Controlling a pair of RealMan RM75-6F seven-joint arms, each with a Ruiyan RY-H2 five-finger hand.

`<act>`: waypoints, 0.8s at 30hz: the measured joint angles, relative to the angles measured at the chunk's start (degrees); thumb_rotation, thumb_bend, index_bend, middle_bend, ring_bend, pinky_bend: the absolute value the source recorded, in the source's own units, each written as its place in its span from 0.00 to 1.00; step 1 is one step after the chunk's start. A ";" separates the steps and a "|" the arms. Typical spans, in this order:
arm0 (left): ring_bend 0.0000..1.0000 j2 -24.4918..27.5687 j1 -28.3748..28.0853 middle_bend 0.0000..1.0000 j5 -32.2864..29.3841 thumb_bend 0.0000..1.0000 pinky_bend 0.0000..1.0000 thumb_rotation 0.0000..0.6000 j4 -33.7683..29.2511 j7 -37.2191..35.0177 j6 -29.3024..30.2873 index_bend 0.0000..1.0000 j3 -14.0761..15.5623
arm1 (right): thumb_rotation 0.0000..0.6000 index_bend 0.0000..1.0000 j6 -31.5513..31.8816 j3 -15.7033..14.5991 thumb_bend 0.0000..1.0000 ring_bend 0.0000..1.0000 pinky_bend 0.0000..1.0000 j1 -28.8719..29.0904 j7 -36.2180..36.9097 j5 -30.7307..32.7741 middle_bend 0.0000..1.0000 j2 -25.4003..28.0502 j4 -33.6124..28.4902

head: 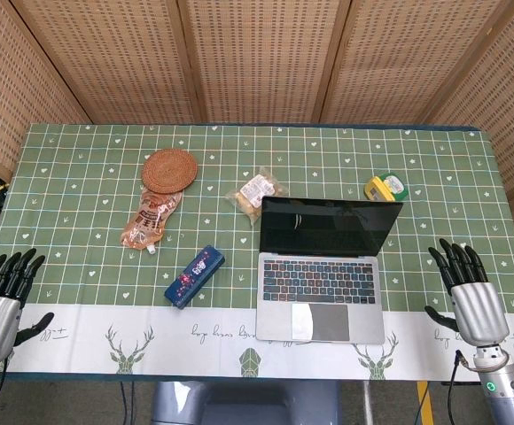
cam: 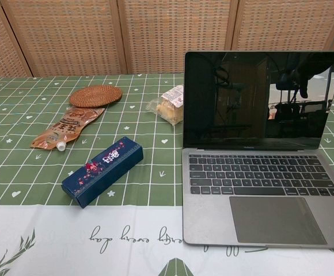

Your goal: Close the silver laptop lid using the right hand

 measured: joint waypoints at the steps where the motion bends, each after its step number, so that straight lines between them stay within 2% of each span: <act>1: 0.00 0.02 0.00 0.00 0.02 0.17 0.00 1.00 -0.03 -0.05 0.04 0.00 -0.02 | 1.00 0.00 0.00 -0.02 0.16 0.00 0.00 0.00 -0.04 -0.04 0.00 -0.01 0.02; 18: 0.00 0.15 -0.05 0.00 0.06 0.17 0.00 1.00 -0.19 -0.11 0.03 0.00 -0.06 | 1.00 0.00 -0.26 -0.07 0.16 0.00 0.00 0.15 0.39 -0.13 0.00 0.08 -0.05; 24: 0.00 0.23 0.00 0.00 -0.12 0.17 0.00 1.00 -0.26 -0.19 0.13 0.00 -0.17 | 1.00 0.00 -0.47 -0.06 0.19 0.00 0.00 0.35 0.36 -0.25 0.00 0.14 -0.15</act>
